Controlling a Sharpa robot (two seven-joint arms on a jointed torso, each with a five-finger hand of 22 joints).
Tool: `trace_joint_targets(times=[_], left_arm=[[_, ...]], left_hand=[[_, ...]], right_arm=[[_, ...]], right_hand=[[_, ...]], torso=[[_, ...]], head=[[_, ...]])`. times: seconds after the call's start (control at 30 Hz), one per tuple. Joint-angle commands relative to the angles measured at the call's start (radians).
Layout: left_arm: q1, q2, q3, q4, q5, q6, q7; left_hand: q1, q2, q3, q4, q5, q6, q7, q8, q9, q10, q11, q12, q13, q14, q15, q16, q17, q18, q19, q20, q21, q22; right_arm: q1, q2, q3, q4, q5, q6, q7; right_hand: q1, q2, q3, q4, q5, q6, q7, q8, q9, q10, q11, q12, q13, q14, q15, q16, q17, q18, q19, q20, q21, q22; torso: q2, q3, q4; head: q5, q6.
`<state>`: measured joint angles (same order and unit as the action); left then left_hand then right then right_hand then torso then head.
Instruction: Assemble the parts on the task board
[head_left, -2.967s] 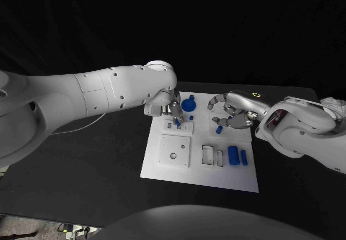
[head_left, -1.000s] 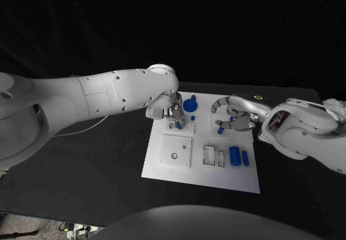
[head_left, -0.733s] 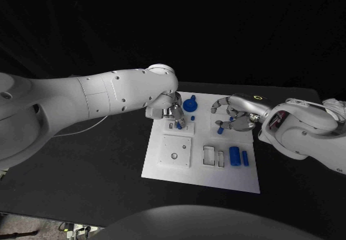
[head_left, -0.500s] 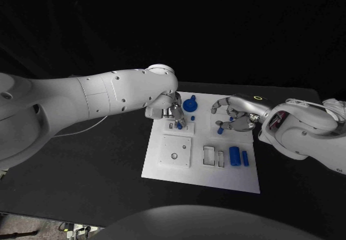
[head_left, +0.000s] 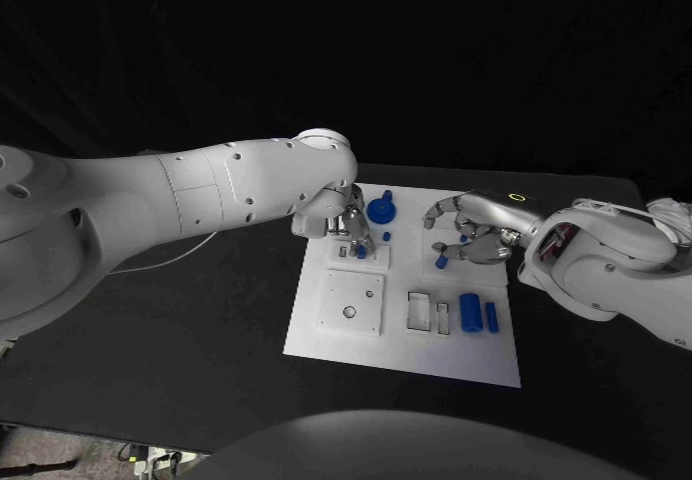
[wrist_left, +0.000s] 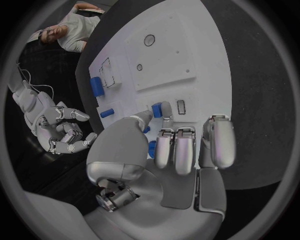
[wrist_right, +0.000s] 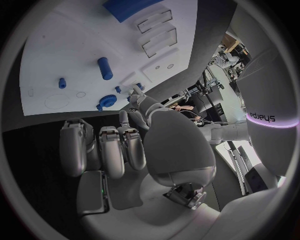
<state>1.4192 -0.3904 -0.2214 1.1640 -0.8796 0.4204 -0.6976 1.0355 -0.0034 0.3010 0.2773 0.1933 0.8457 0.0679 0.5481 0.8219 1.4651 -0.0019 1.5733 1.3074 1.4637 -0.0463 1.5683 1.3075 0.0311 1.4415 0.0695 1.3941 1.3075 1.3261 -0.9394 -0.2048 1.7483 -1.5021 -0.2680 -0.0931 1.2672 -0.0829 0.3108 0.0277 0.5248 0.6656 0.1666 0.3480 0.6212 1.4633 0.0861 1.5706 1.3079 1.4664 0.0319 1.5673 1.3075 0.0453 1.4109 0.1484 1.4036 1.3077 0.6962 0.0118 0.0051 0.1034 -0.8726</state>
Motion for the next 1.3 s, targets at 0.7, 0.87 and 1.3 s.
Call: trace_joint_targets(times=[0.7, 0.87, 1.3], left_arm=[[0.018, -0.131, 0.007, 0.152, 0.000, -0.086, -0.029], [0.075, -0.210, 0.017, 0.233, -0.003, -0.082, -0.061], [0.144, -0.198, 0.027, 0.123, 0.009, 0.018, -0.123]], left_hand=[[-0.038, -0.015, -0.134, 0.012, -0.059, 0.043, -0.015, 0.014, 0.064, 0.106, -0.007, -0.003, 0.263, 0.107, -0.005, 0.002, 0.263, 0.007, 0.039, -0.007, 0.037, 0.213], [-0.018, -0.018, -0.153, 0.012, -0.044, 0.059, -0.024, 0.021, 0.075, 0.106, -0.015, -0.003, 0.263, 0.107, -0.013, 0.002, 0.263, 0.003, 0.050, -0.014, 0.049, 0.217], [0.015, -0.010, -0.177, 0.013, 0.047, 0.090, -0.035, -0.002, 0.072, 0.106, -0.026, -0.003, 0.263, 0.107, -0.024, 0.002, 0.263, 0.003, 0.054, -0.025, 0.049, 0.218]], right_arm=[[-0.001, -0.019, 0.000, 0.004, -0.003, -0.016, 0.007], [-0.001, -0.026, 0.000, 0.005, -0.001, -0.023, 0.012], [-0.001, -0.016, 0.000, -0.009, 0.014, -0.003, 0.017]], right_hand=[[-0.010, 0.005, 0.002, 0.008, 0.005, 0.008, 0.000, 0.003, -0.004, 0.108, 0.008, 0.000, 0.263, 0.104, 0.006, 0.003, 0.263, 0.007, -0.006, -0.001, -0.006, 0.194], [-0.016, 0.005, -0.001, 0.013, 0.004, 0.009, 0.000, 0.003, -0.006, 0.108, 0.008, 0.000, 0.263, 0.104, 0.006, 0.003, 0.263, 0.007, -0.004, -0.001, -0.006, 0.194], [-0.028, 0.010, -0.002, 0.025, 0.010, 0.009, -0.001, 0.002, -0.009, 0.108, 0.007, 0.000, 0.263, 0.104, 0.006, 0.003, 0.263, 0.006, -0.002, -0.001, -0.004, 0.195]], torso=[[0.001, 0.0001, 0.0002], [-0.001, 0.0006, 0.0028], [0.000, -0.0048, 0.0038]], head=[[-0.001, 0.000], [-0.005, 0.000], [0.001, 0.000]])
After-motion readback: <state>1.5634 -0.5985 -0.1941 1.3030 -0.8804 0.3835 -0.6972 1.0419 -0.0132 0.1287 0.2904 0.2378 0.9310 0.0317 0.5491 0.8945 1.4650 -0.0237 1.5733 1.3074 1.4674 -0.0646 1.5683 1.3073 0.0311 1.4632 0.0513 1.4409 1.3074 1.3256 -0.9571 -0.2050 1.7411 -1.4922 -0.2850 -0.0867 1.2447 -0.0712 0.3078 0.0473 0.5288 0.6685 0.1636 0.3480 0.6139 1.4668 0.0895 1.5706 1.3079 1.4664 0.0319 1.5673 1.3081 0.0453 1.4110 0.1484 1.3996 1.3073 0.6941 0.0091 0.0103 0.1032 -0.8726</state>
